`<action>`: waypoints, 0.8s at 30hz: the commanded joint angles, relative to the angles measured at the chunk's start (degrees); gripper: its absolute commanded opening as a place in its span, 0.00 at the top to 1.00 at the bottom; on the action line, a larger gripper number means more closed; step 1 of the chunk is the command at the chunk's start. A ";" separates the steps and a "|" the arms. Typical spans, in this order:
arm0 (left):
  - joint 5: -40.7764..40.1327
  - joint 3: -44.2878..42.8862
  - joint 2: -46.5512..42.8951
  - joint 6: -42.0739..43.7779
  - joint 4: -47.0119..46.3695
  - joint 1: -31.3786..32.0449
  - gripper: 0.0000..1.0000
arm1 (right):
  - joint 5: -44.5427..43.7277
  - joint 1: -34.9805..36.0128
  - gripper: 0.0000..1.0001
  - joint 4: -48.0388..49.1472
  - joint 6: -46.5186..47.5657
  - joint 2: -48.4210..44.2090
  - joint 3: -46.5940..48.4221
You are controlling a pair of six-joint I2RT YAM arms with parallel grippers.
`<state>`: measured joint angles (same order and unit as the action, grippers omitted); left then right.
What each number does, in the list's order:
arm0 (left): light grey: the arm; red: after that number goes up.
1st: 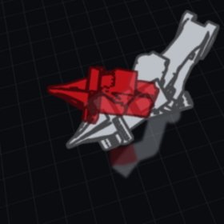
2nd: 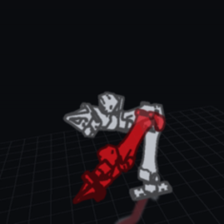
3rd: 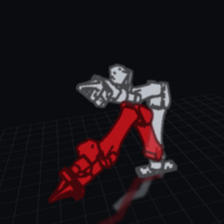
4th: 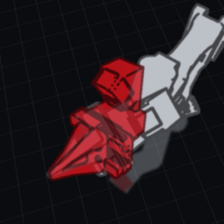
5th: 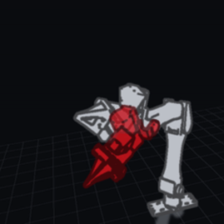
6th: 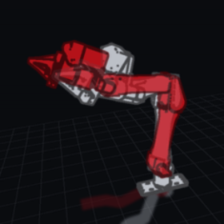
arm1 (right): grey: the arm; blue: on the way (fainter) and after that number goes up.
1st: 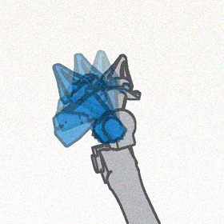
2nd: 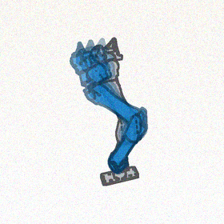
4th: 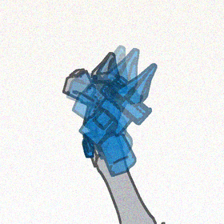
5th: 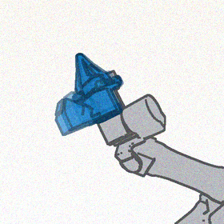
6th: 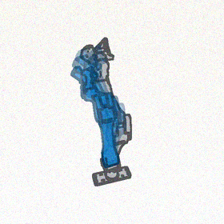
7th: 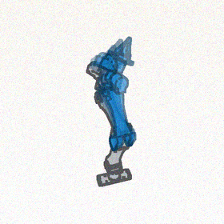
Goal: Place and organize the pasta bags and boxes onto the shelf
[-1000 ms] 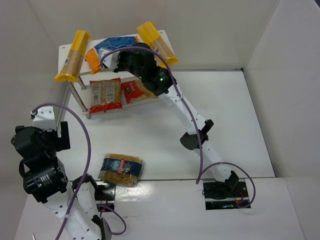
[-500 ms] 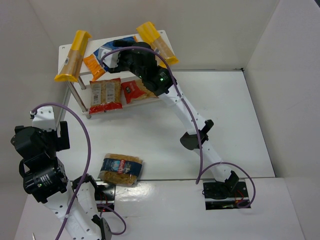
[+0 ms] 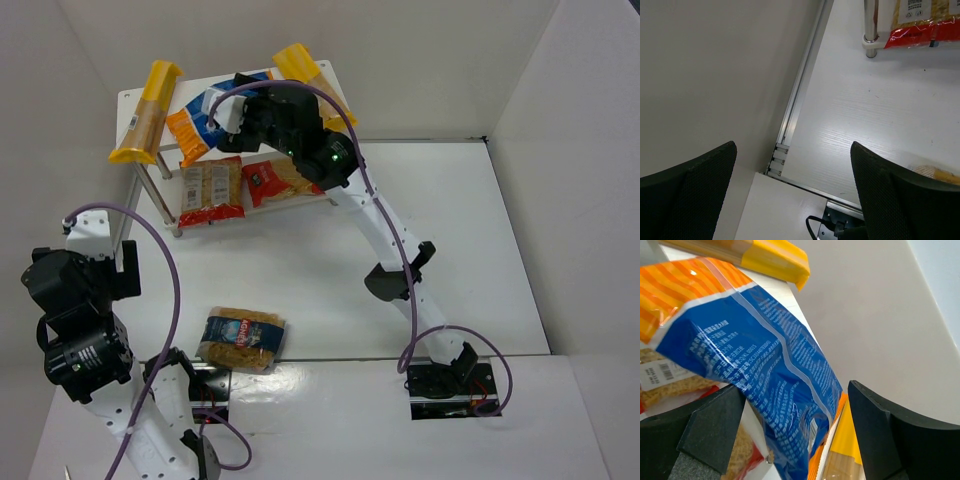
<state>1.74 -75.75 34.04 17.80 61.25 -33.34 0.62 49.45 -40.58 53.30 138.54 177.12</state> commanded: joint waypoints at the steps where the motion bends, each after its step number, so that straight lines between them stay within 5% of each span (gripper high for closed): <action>1: 1.16 0.07 0.32 -0.14 -2.81 0.99 0.00 | 0.88 1.09 0.11 -1.60 -3.29 -6.08 2.71; 14: 3.54 1.13 0.85 0.39 -3.86 2.58 0.00 | 0.78 1.61 0.07 -11.18 -12.77 -13.11 2.71; 24: 7.48 0.51 0.85 1.53 -2.81 3.64 0.00 | 2.88 2.14 0.05 -27.60 -24.01 -20.41 2.71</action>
<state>6.74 -74.59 34.68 18.09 59.59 -30.00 2.26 51.13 -60.20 35.14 122.32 177.86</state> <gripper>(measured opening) 1.001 0.950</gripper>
